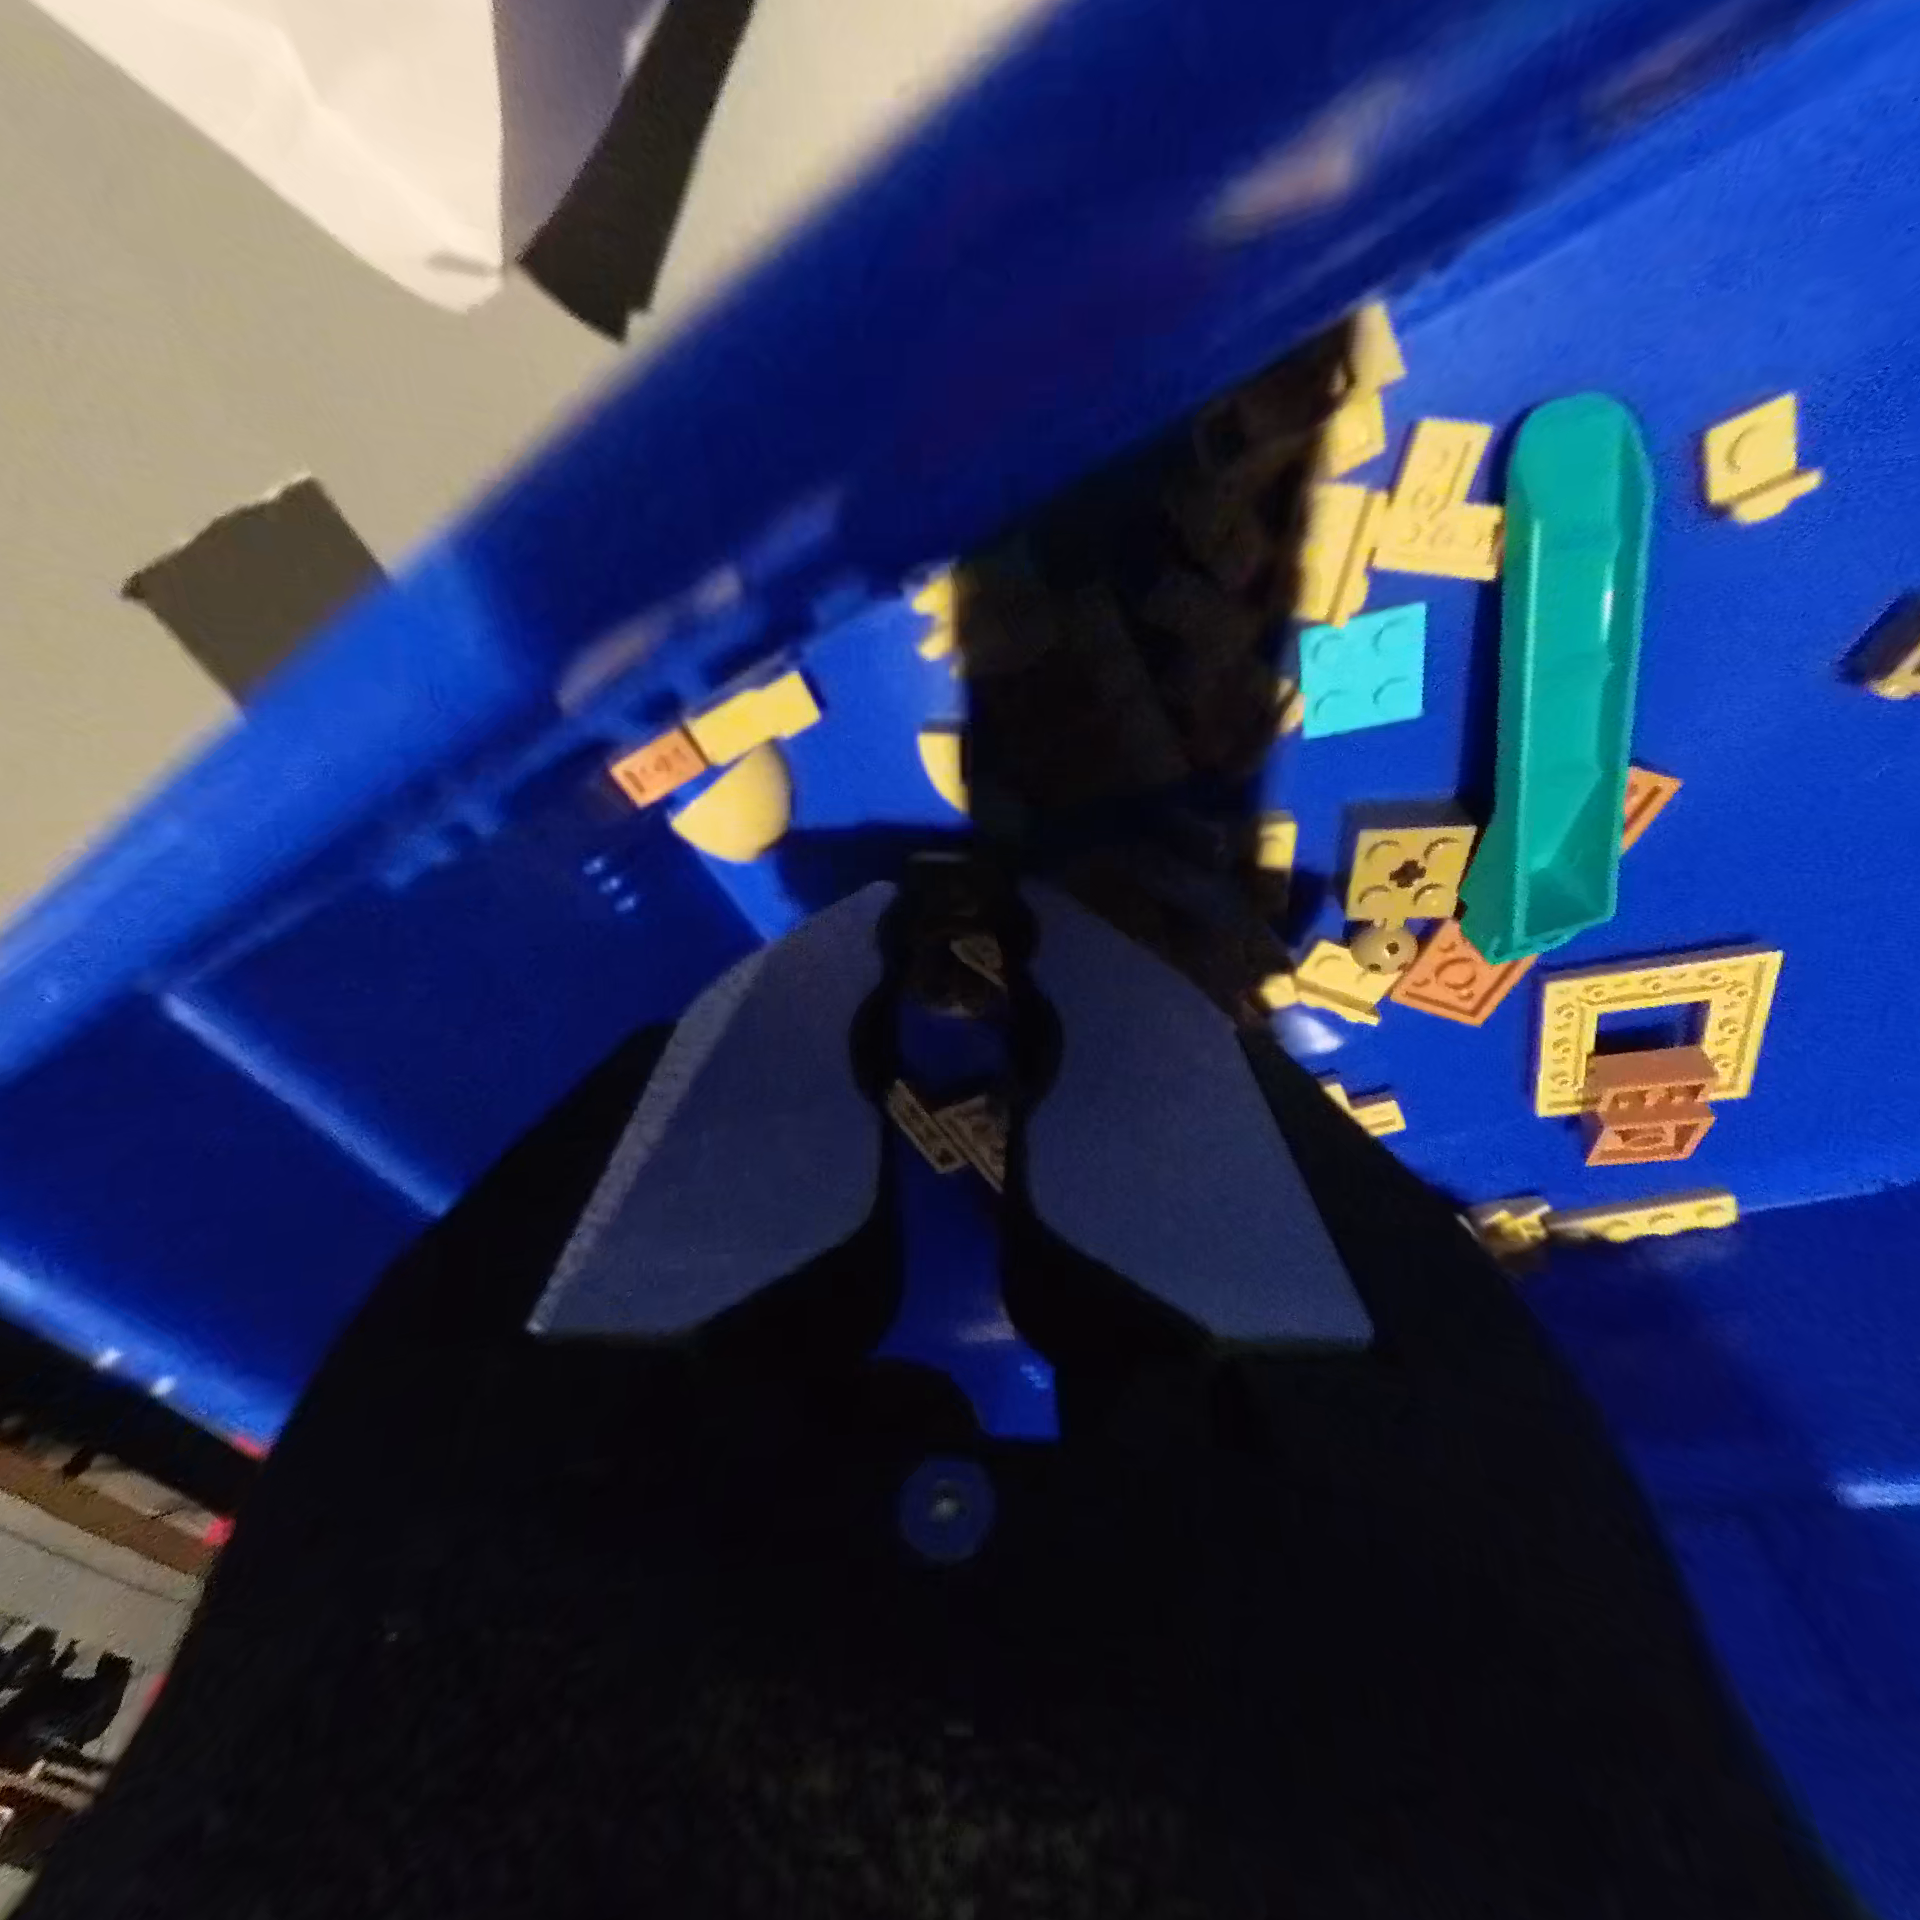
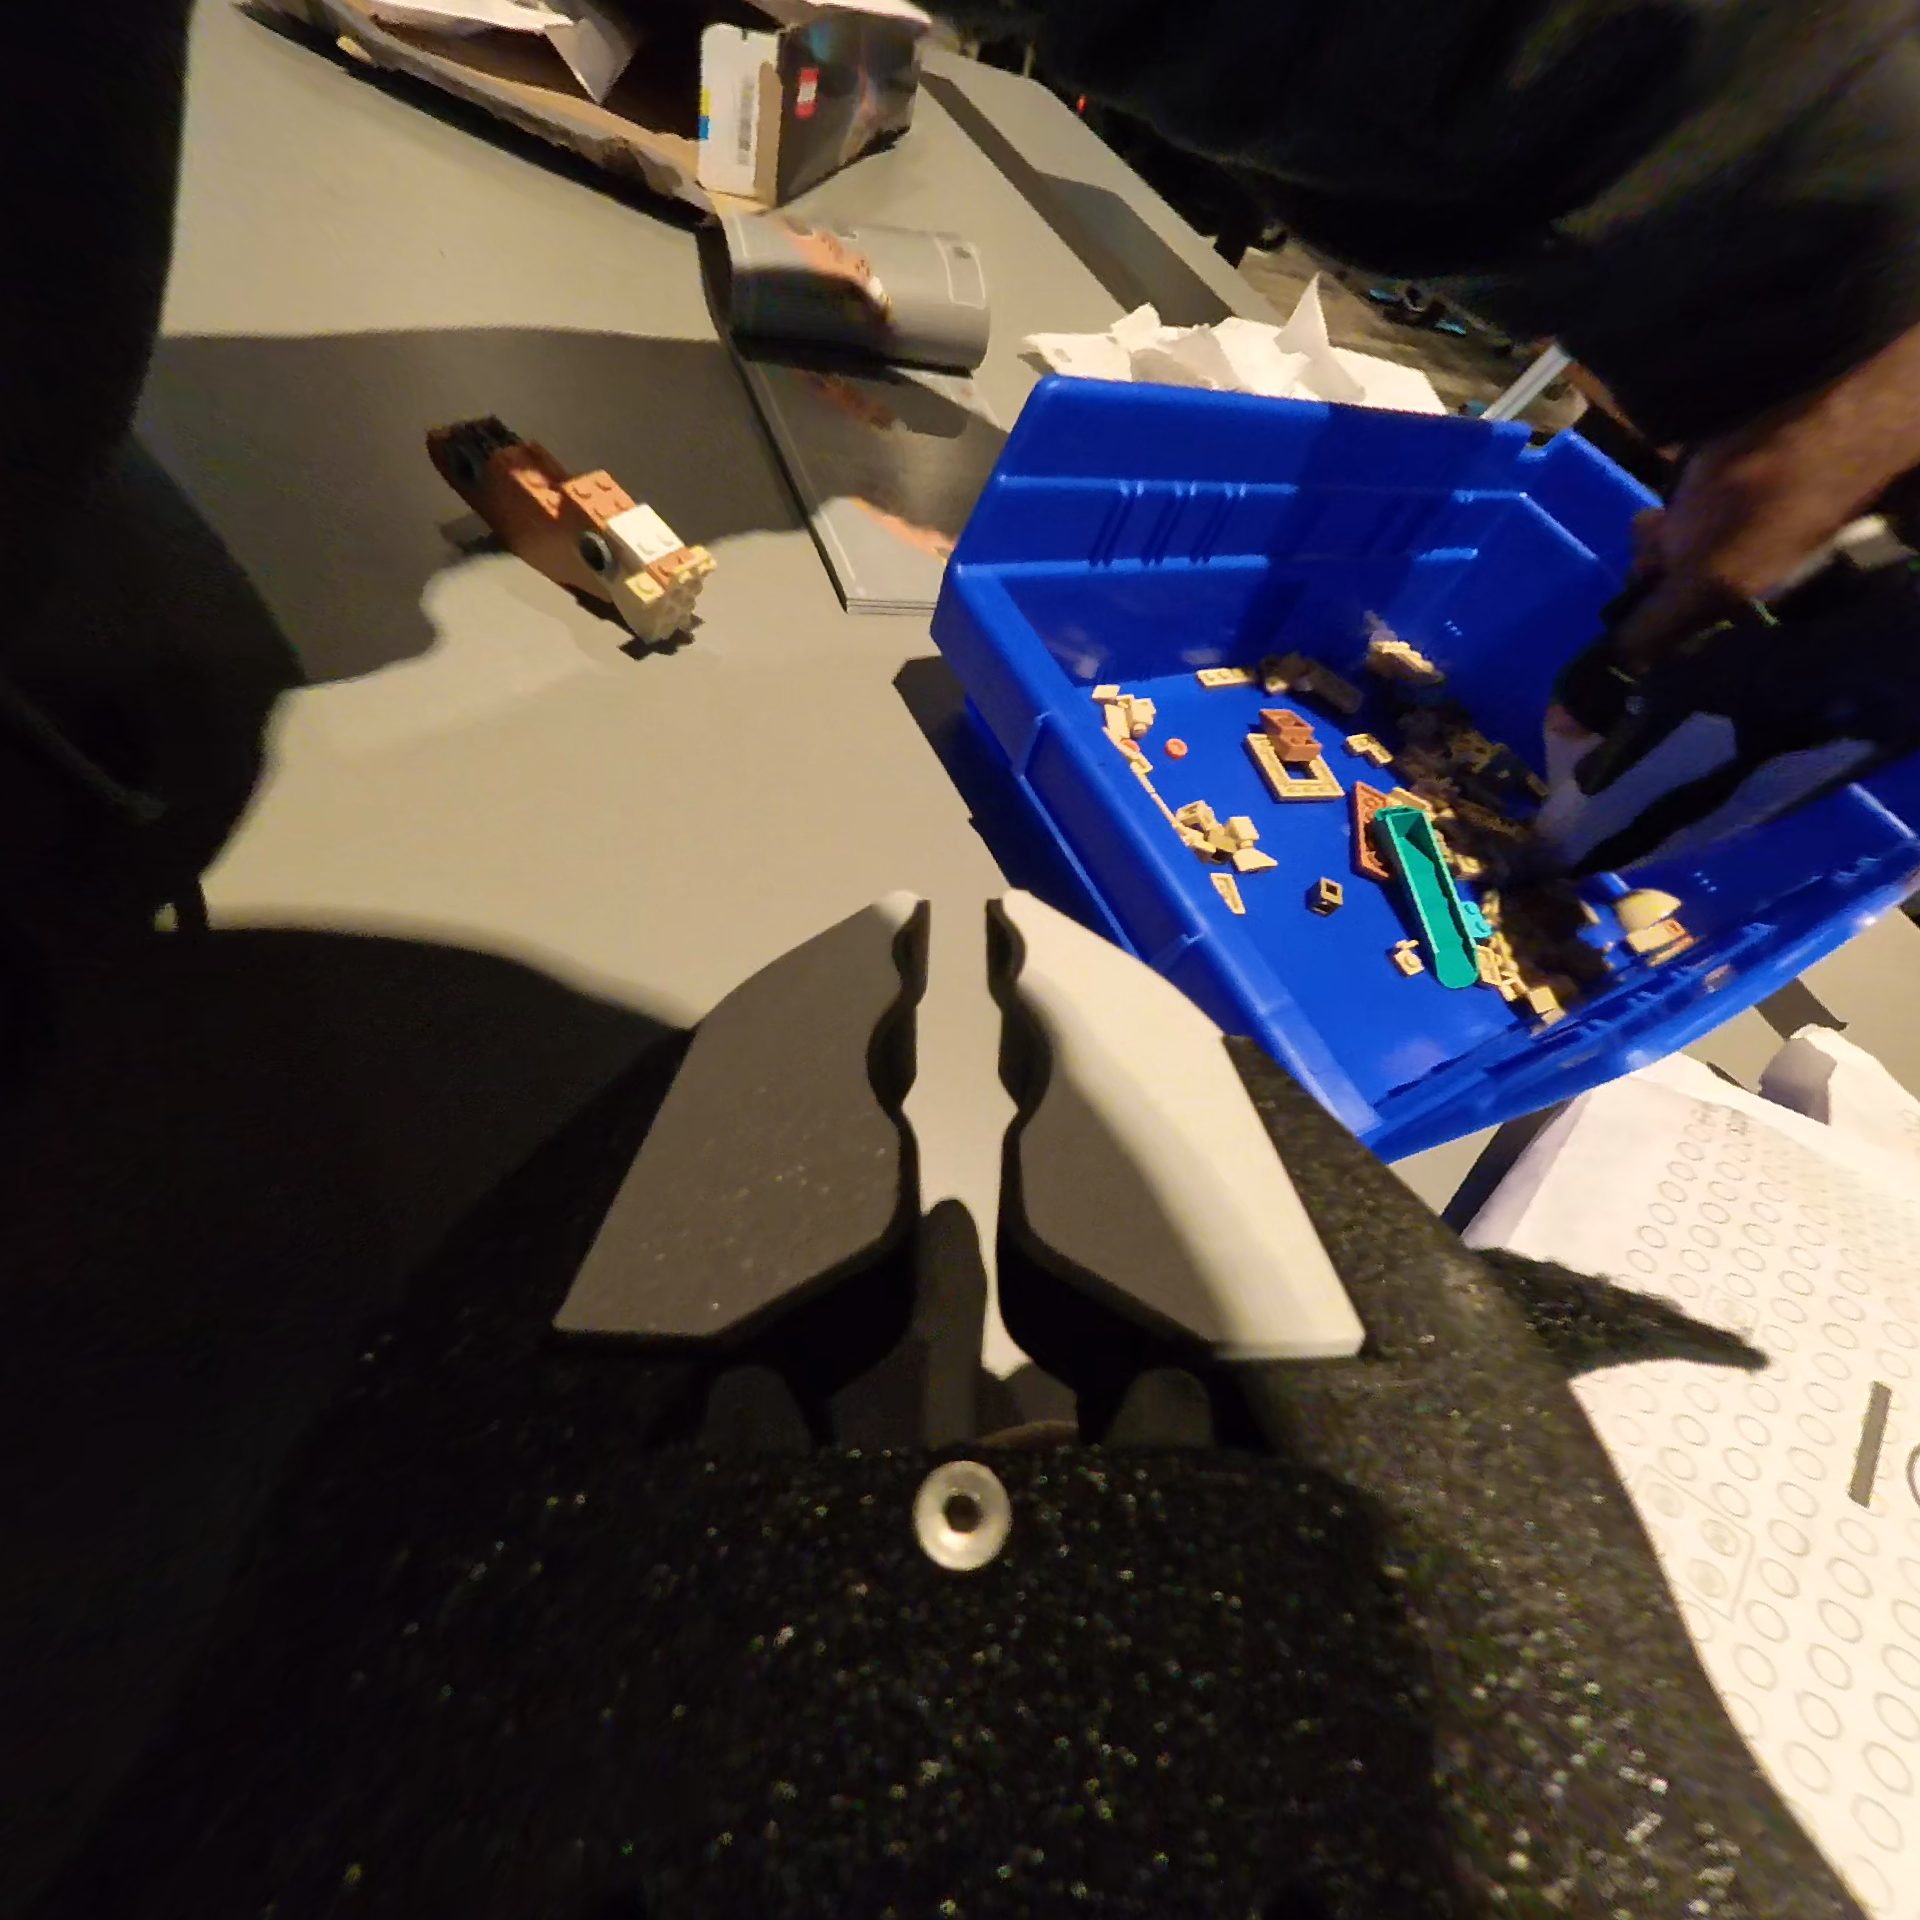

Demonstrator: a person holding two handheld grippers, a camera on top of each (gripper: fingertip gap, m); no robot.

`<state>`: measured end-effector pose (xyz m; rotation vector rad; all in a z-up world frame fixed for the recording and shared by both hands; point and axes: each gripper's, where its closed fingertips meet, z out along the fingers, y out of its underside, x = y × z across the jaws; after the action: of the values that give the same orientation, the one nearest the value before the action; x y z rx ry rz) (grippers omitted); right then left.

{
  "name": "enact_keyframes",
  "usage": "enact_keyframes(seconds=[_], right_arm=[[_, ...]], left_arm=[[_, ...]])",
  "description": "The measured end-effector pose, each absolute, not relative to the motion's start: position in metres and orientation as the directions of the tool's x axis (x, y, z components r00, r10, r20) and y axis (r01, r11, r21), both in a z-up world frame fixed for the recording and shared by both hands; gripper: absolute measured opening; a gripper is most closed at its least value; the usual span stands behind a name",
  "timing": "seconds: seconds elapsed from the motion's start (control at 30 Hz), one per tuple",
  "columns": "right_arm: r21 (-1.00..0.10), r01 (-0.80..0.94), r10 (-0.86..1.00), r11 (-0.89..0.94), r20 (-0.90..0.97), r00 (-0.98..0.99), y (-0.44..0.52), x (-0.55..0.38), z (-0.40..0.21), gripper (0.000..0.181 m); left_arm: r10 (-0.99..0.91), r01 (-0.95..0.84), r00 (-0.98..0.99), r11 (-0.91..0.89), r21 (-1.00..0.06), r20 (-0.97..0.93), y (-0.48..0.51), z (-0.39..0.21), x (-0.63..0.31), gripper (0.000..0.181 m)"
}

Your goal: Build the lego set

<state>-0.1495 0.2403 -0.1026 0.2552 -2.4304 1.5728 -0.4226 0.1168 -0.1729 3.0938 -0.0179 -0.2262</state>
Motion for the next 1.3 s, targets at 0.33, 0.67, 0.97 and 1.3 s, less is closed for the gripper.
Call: enact_keyframes(seconds=[0.33,0.67,0.97,1.3], right_arm=[[-0.904,-0.229,0.079,0.362,0.274,-0.958,0.233,-0.155,-0.091,0.01],[-0.925,-0.313,0.163,0.216,0.35,-0.923,0.18,-0.134,-0.041,0.018],[-0.809,-0.58,-0.097,0.098,0.573,-0.814,0.096,-0.038,-0.024,0.031],[-0.715,-0.696,-0.404,0.072,0.617,-0.676,0.058,0.021,-0.045,0.033]], left_arm=[[0.228,0.042,0.935,-0.83,-0.556,-0.27,0.148,-0.067,-0.345,0.016],[0.338,0.399,0.834,0.179,-0.9,0.437,0.134,0.02,-0.146,0.016],[0.046,0.565,0.672,0.614,-0.551,0.739,0.089,-0.016,-0.023,0.015],[-0.069,0.644,0.632,0.601,-0.474,0.772,0.078,-0.04,0.022,0.015]])
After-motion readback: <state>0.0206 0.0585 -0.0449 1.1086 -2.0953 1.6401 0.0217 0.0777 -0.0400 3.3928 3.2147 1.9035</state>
